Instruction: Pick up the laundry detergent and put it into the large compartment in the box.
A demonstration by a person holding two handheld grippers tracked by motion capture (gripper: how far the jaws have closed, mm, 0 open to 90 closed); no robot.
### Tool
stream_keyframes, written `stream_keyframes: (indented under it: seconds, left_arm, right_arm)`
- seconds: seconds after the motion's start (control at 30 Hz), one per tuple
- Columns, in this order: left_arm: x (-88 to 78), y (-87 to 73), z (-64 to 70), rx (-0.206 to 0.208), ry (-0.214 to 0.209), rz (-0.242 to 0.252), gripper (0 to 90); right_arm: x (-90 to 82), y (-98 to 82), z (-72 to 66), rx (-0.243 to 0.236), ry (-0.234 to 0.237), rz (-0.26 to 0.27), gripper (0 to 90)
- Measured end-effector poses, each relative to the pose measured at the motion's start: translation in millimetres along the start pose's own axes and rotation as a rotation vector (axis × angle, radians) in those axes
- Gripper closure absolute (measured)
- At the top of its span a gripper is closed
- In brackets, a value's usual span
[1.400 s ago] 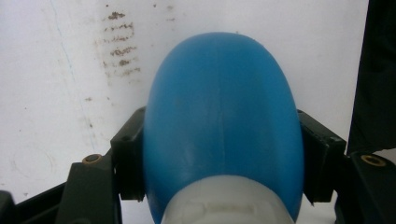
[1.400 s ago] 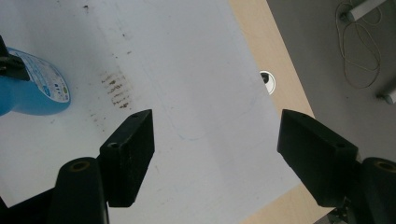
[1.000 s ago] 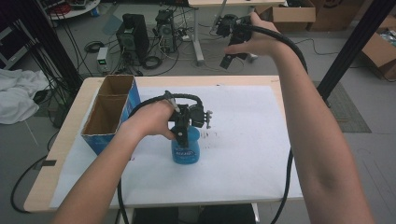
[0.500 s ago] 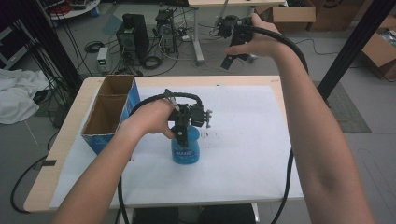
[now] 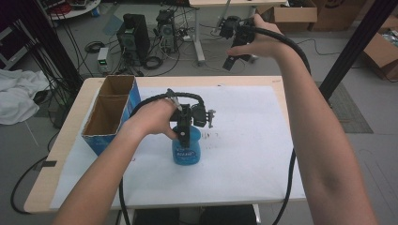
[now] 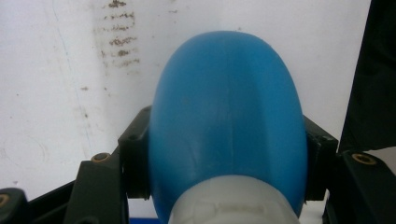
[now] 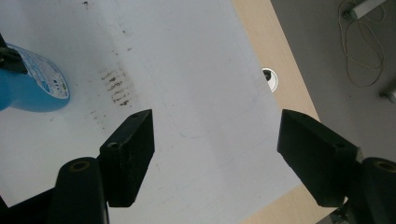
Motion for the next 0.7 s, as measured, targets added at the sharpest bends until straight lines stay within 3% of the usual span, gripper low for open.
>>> stream_keyframes:
  seconds: [0.1,0.4,0.7]
  left_arm:
    - [-4.3,0.0,1.2,-0.002,-0.002,0.001,37.9]
    - [-31.7,-7.9,2.4,-0.065,-0.018,-0.007,37.9]
    - [-65.2,-22.8,0.7,-0.171,-0.021,-0.013,37.9]
  right_arm:
    - [0.7,-0.3,-0.2,0.000,0.001,-0.003,27.5]
    - [0.9,-0.2,-1.1,0.000,-0.001,-0.004,27.5]
    - [1.2,-0.8,-1.3,-0.002,0.000,-0.003,27.5]
Point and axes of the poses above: each handheld gripper's, and its own axes: x roughly forward along the jaws, y roughly out of its top, z roughly to its right, the point moved 9 cm from there along x, roughly forward along the jaws, and after that the axes turned 7 degrees about x, right-handed, at the moved point
